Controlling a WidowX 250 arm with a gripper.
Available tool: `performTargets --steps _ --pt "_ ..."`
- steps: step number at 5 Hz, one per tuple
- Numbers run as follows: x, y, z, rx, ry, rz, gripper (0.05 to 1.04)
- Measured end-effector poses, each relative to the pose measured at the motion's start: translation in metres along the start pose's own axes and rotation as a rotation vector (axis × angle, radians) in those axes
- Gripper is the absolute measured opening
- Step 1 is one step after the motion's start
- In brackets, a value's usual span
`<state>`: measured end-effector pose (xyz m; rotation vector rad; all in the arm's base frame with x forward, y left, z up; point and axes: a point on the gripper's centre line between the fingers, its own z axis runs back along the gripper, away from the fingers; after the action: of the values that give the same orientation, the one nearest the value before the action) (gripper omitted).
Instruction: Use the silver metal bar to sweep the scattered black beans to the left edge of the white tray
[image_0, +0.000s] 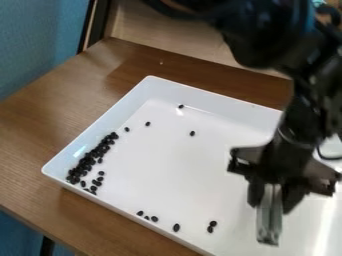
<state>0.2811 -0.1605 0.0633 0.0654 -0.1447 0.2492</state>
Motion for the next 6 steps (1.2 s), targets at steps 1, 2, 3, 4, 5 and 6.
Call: performTargets --steps 1,2,3,4,5,6 --pt "-0.006 -0.007 -0.015 0.038 -0.011 -0.025 0.396" --pt "-0.019 -0.02 -0.028 0.074 -0.023 -0.051 0.396" --pt "-0.019 -0.021 -0.028 0.076 -0.034 -0.053 0.396" --pt "-0.025 -0.011 -0.031 0.087 -0.041 -0.068 0.396" --pt "-0.03 -0.002 -0.031 0.102 -0.031 -0.102 0.396" --pt "-0.029 0.017 -0.032 0.108 0.004 -0.111 0.396"
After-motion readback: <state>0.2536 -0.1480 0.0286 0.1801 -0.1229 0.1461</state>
